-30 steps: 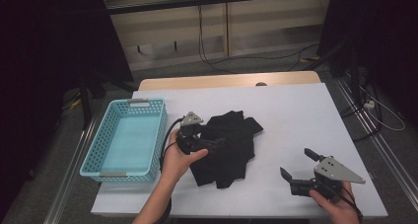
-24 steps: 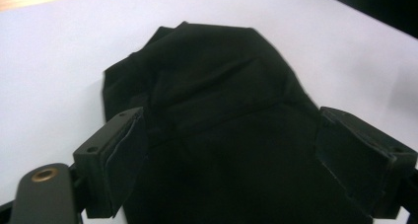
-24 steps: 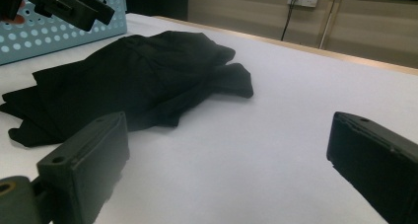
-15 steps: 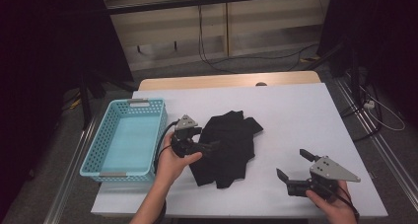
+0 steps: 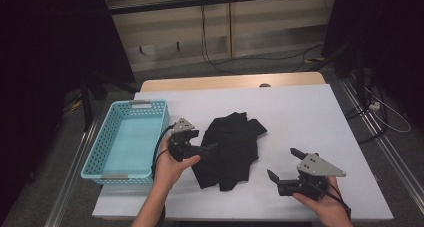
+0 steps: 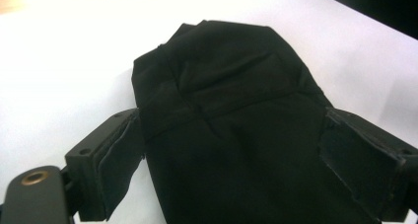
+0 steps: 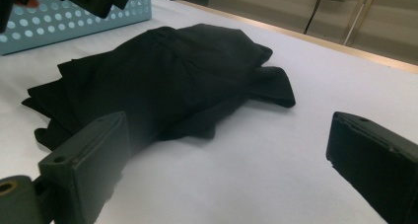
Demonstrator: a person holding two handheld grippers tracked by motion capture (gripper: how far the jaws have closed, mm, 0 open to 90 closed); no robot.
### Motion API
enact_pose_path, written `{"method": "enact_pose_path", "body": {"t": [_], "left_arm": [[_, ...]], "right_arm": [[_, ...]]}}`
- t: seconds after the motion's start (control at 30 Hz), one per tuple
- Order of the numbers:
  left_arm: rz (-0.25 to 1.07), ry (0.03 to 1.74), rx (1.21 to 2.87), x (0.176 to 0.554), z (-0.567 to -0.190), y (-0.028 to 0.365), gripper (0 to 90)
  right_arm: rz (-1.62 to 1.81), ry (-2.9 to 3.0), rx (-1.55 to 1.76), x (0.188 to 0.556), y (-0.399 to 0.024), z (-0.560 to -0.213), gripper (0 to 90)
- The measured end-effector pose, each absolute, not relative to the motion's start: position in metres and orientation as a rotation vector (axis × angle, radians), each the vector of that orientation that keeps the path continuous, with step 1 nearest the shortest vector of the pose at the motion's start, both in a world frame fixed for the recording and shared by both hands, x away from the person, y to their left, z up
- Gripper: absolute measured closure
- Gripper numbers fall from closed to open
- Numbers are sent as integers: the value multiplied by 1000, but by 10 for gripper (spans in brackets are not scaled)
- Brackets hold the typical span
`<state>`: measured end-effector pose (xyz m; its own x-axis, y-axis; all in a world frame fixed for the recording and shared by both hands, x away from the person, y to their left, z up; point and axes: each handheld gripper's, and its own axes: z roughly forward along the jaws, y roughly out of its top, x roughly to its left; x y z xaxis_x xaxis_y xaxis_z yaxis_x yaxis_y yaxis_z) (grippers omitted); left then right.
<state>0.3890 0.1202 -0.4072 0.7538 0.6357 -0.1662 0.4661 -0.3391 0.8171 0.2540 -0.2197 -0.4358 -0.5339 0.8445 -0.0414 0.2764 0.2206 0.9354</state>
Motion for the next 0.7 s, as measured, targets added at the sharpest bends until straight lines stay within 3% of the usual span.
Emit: {"method": "enact_pose_path", "body": {"t": [0.23, 0.5, 0.7], "left_arm": [[242, 844, 1995, 388, -407, 125, 103], [253, 863, 1975, 386, -405, 131, 102], [268, 880, 1979, 385, -407, 138, 102]], "right_arm": [[1311, 1992, 1018, 264, -209, -438, 22], [1318, 2043, 985, 282, -192, -441, 152], [1322, 2105, 960, 291, -177, -445, 196]]}}
